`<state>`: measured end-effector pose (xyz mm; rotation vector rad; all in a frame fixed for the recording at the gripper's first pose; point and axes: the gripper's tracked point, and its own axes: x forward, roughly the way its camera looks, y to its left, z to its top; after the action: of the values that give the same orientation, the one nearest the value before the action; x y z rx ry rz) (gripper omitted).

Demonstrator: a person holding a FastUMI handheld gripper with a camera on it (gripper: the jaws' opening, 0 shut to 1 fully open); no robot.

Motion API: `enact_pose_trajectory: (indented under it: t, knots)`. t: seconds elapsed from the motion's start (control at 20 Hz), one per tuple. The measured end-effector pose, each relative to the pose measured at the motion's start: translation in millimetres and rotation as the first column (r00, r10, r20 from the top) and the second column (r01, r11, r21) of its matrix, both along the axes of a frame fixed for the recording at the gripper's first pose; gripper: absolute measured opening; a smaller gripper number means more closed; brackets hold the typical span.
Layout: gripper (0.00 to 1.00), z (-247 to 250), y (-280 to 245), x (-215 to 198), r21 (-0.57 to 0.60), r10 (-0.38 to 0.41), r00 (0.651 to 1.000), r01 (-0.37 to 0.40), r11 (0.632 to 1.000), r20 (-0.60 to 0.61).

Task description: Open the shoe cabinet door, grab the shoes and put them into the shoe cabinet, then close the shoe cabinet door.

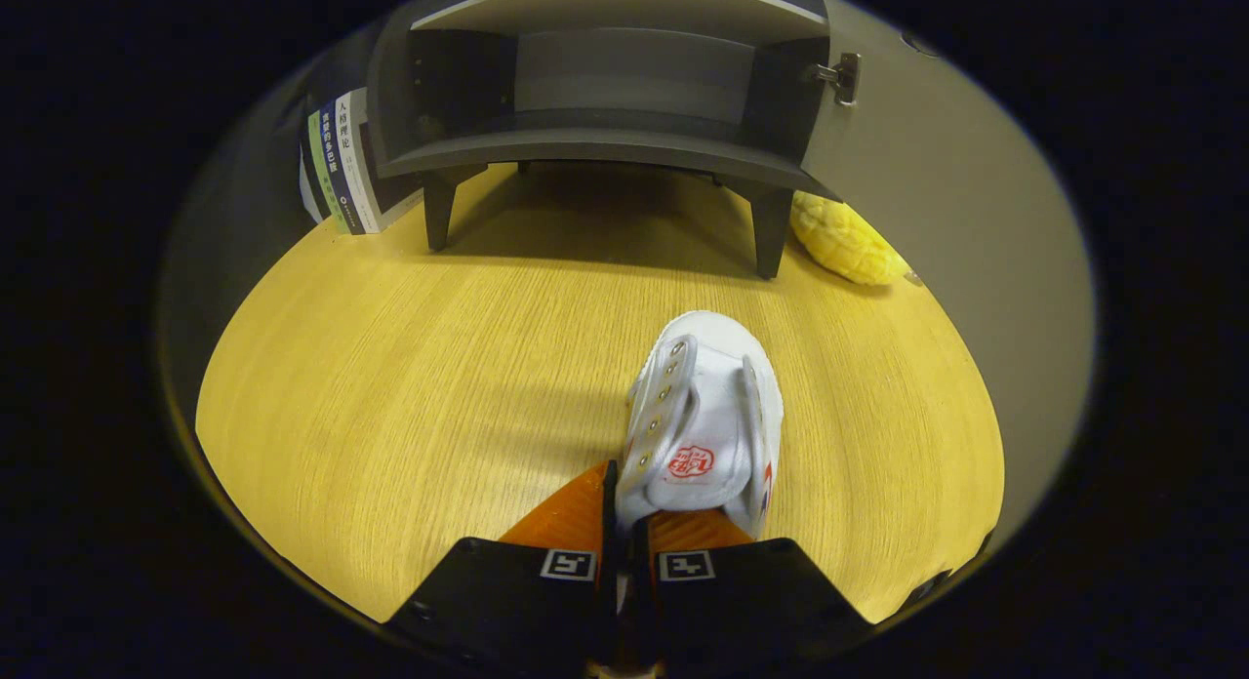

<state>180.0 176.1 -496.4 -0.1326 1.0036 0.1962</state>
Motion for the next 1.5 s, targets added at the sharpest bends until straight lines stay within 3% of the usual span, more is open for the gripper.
enact_pose_trajectory:
  t: [0.1,0.35,0.55,0.9,1.2,1.5]
  knots:
    - [0.03,3,1,-1,-0.014,0.011,1.000,-0.011,1.000,0.012]
    - [0.02,33,7,6,0.052,0.022,0.994,-0.028,0.998,0.103]
    - [0.02,54,8,6,0.008,0.066,0.983,-0.068,0.998,0.171]
    - [0.02,158,26,13,0.029,0.097,0.936,-0.113,0.993,0.338]
    - [0.02,267,27,53,0.065,0.003,0.902,-0.035,0.997,0.431]
    - [0.02,354,20,118,0.120,-0.075,0.854,0.015,0.993,0.514]
